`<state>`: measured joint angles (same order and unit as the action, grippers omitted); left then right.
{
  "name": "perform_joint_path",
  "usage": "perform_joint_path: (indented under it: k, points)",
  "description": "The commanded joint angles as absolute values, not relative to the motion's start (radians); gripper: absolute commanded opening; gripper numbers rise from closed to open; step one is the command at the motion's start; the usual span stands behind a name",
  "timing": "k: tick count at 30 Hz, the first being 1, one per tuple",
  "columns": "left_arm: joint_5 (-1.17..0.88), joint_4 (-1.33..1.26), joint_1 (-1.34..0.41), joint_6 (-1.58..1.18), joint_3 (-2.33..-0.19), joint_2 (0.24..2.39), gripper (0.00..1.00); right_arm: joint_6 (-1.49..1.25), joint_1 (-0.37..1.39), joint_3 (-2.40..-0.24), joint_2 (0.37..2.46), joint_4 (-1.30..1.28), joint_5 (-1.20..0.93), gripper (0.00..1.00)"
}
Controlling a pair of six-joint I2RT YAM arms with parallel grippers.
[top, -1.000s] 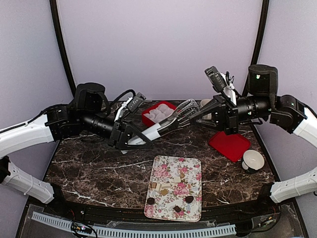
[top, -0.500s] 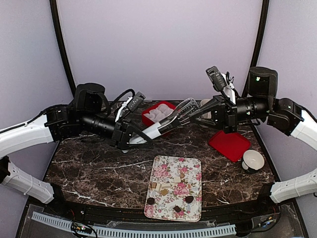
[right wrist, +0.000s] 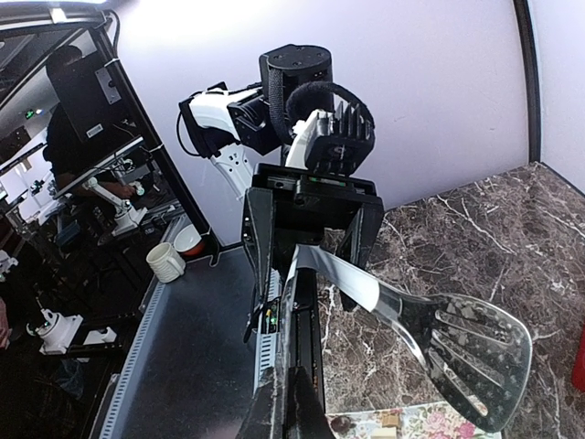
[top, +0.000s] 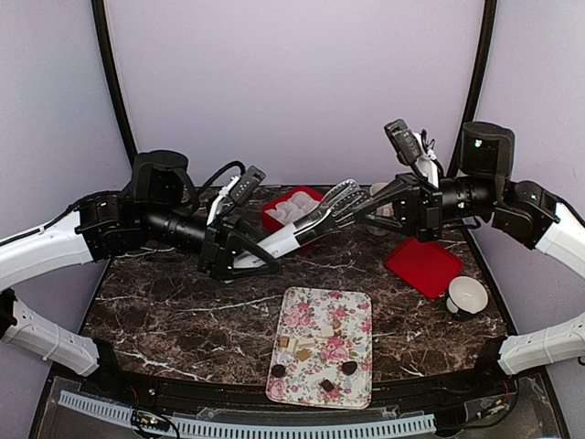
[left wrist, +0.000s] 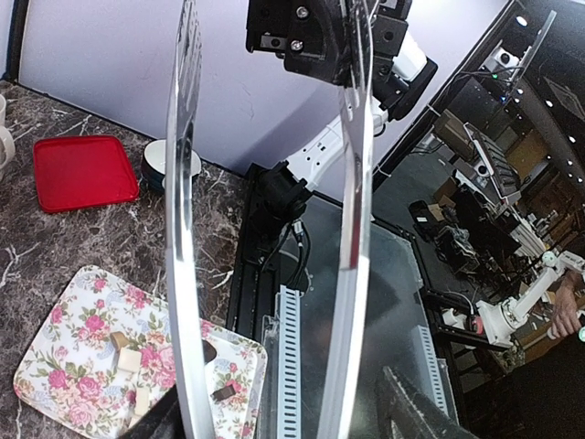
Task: Pack the chocolate
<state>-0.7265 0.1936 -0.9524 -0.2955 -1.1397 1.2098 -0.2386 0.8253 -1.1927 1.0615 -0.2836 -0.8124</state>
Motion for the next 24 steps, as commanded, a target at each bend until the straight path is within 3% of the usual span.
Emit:
perform_joint_path:
  k: [1,20,24]
  points:
    - [-0.75,0.224,-0.96,-0.239,-1.199,1.213,0.65,-0.253,0.814,-1.195,1.064,-0.211,-0.848,0.0]
    - [-0.711,0.325,-0.962,-0.202,-1.217,1.248,0.68,-0.25,0.788,-1.196,1.064,-0.204,-0.89,0.0]
    - [-0.731,0.279,-0.962,-0.226,-1.19,1.231,0.61,-0.268,0.778,-1.181,1.059,-0.183,-0.894,0.0]
